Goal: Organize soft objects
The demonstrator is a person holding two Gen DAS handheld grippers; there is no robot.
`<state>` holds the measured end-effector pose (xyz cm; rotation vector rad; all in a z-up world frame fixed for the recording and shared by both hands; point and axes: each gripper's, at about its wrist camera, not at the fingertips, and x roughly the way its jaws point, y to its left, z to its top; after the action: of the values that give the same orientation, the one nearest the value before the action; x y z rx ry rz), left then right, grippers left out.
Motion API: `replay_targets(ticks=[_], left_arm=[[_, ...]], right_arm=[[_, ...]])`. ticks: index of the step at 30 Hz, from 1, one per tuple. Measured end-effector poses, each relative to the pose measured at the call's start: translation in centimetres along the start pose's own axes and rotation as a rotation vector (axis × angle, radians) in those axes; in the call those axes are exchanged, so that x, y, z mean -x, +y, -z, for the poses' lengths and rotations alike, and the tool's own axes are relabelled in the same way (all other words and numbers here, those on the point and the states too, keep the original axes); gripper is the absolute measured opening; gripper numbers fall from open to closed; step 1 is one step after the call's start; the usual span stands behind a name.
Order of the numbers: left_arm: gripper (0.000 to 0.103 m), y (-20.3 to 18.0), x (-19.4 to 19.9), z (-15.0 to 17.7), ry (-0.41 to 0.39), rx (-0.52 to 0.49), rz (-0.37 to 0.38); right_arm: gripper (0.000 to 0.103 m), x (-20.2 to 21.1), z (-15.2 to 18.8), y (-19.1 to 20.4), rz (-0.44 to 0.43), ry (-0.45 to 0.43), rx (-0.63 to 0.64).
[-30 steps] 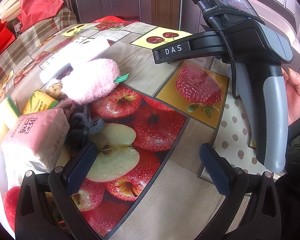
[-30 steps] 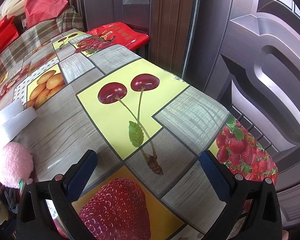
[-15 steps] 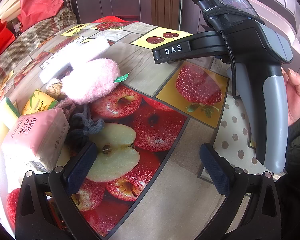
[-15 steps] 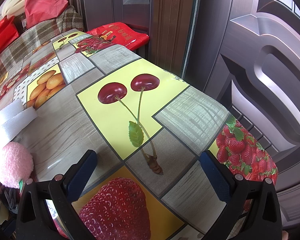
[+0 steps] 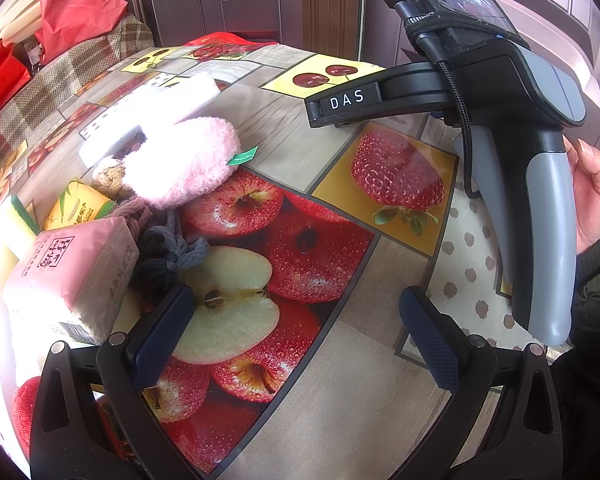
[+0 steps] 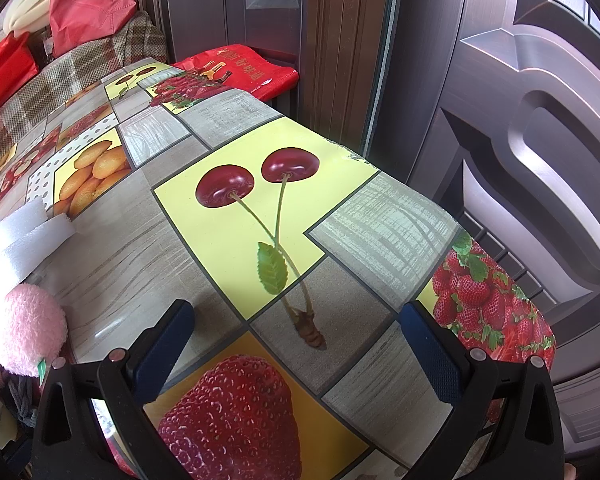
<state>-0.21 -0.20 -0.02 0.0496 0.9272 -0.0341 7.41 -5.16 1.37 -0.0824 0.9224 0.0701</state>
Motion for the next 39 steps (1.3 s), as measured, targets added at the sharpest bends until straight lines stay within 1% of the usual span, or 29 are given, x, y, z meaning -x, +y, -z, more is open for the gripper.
replay_targets(ticks=[16,18,20,22,24,26,28,29,31,33,34,35,36,39], left_arm=[[0.102,-0.1,0.0,-0.1,0.001,0.001,0.0],[0.102,-0.5,0.3,0.0,-0.005,-0.005,0.015],[0.102,-1.3,1.9,0.1,-0.059,-0.015,0.052],[0.102,-2.1,4.3,-0.1,-0.141,-0.014,0.107],[0.102,-2.3,7.3,-0.1,-0.226,-0.014,0.128],[0.103,-1.8,10.6,0.2,-0.313,0.013,0.123],[0.103,0.1,13.5,0.9,-0.387,0.089,0.118],[0.103,1.7,15.0,1.7,-0.424,0.15,0.109],[0.103,4.6,17.0,3.3,-0.477,0.241,0.07],[0.103,7.2,18.3,5.4,-0.527,0.282,0.023],[0.103,8.0,18.6,6.4,-0.533,0.293,-0.011],[0.103,8.4,18.5,7.0,-0.512,0.299,-0.042],[0.103,8.5,18.0,7.7,-0.47,0.295,-0.055],[0.103,7.6,15.3,8.8,-0.309,0.267,-0.034]], right_arm=[[0.103,0.0,0.0,0.0,0.0,0.0,0.0],[0.103,0.0,0.0,0.0,0.0,0.0,0.0],[0.103,0.0,0.0,0.0,0.0,0.0,0.0],[0.103,0.0,0.0,0.0,0.0,0.0,0.0],[0.103,0.0,0.0,0.0,0.0,0.0,0.0],[0.103,0.0,0.0,0.0,0.0,0.0,0.0],[0.103,0.0,0.0,0.0,0.0,0.0,0.0],[0.103,0.0,0.0,0.0,0.0,0.0,0.0],[0.103,0.0,0.0,0.0,0.0,0.0,0.0],[0.103,0.0,0.0,0.0,0.0,0.0,0.0],[0.103,0.0,0.0,0.0,0.0,0.0,0.0],[0.103,0.0,0.0,0.0,0.0,0.0,0.0],[0.103,0.0,0.0,0.0,0.0,0.0,0.0],[0.103,0.0,0.0,0.0,0.0,0.0,0.0]])
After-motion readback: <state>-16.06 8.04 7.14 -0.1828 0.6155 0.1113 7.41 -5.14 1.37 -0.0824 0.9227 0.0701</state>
